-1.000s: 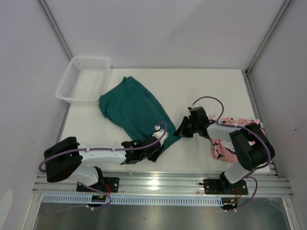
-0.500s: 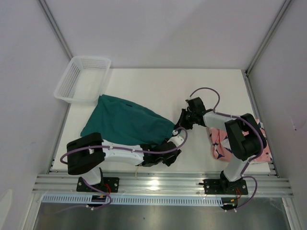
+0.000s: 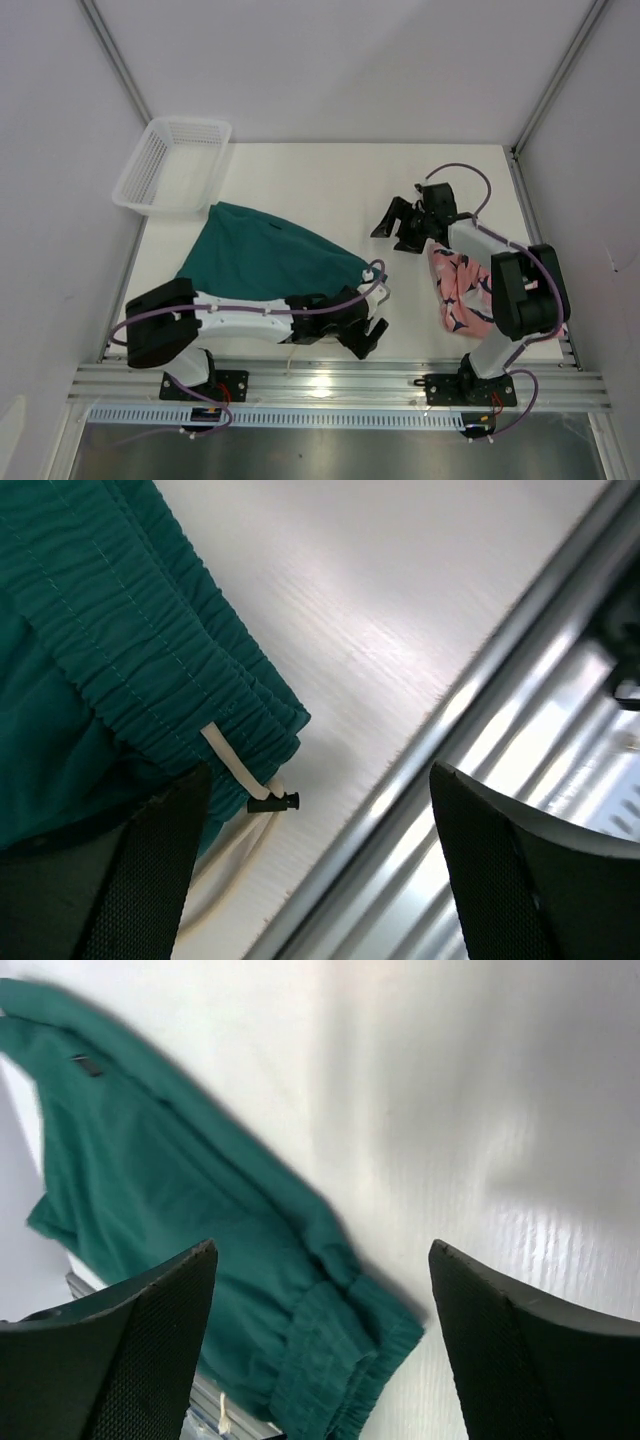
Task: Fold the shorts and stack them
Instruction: Fold the shorts
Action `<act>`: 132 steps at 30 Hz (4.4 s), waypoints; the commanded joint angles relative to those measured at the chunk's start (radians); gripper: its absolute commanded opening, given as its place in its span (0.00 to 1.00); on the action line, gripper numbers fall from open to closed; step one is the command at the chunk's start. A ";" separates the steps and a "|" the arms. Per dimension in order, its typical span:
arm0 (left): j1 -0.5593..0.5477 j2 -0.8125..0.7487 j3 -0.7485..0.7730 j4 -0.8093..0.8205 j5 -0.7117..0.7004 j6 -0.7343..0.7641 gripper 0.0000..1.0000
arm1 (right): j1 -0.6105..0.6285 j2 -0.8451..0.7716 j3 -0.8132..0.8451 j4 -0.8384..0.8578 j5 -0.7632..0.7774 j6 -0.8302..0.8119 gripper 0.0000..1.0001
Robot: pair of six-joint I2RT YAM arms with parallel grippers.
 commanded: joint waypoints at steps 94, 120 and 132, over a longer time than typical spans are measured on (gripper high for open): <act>-0.026 -0.025 0.179 -0.186 -0.343 -0.037 0.99 | 0.323 -0.247 -0.142 -0.161 0.154 0.266 0.00; -0.102 0.257 0.417 -0.412 -0.584 0.026 0.99 | 0.322 -0.239 -0.133 -0.147 0.095 0.296 0.00; -0.103 0.265 0.407 -0.459 -0.657 -0.007 0.45 | 0.313 -0.242 -0.129 -0.150 0.079 0.287 0.00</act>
